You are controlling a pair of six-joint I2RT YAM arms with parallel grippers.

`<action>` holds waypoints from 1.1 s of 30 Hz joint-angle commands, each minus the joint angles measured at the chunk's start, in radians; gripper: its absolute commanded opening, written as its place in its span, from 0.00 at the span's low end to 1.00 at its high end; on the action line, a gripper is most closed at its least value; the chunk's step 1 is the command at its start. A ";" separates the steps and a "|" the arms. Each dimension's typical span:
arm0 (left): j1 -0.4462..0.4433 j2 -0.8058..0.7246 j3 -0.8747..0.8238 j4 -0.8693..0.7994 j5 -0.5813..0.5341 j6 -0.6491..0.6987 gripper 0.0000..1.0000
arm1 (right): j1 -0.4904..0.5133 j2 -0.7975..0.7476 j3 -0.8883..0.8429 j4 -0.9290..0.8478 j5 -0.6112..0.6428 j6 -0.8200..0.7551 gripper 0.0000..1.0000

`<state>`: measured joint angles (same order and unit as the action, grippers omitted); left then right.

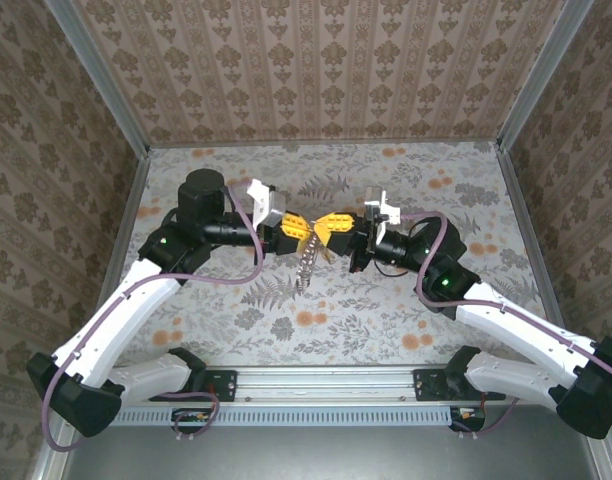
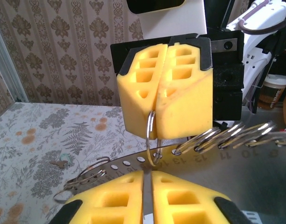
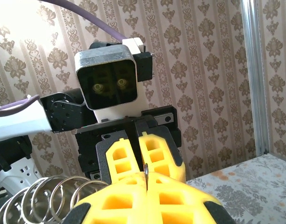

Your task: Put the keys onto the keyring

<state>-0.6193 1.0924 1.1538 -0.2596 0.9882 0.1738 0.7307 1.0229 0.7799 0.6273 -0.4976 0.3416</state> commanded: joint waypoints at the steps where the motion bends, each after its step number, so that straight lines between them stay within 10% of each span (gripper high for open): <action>1: 0.015 -0.030 -0.008 0.065 0.033 -0.039 0.18 | -0.004 0.000 -0.011 0.072 0.007 0.018 0.00; 20: 0.023 -0.020 -0.013 0.149 0.089 -0.096 0.20 | -0.020 0.018 -0.008 0.096 -0.039 0.030 0.00; 33: 0.016 -0.006 -0.003 0.126 0.082 -0.073 0.00 | -0.034 0.017 -0.020 0.115 -0.034 0.045 0.00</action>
<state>-0.5957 1.0931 1.1435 -0.1238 1.0504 0.0750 0.7055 1.0431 0.7628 0.6636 -0.5323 0.3672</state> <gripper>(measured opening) 0.056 0.062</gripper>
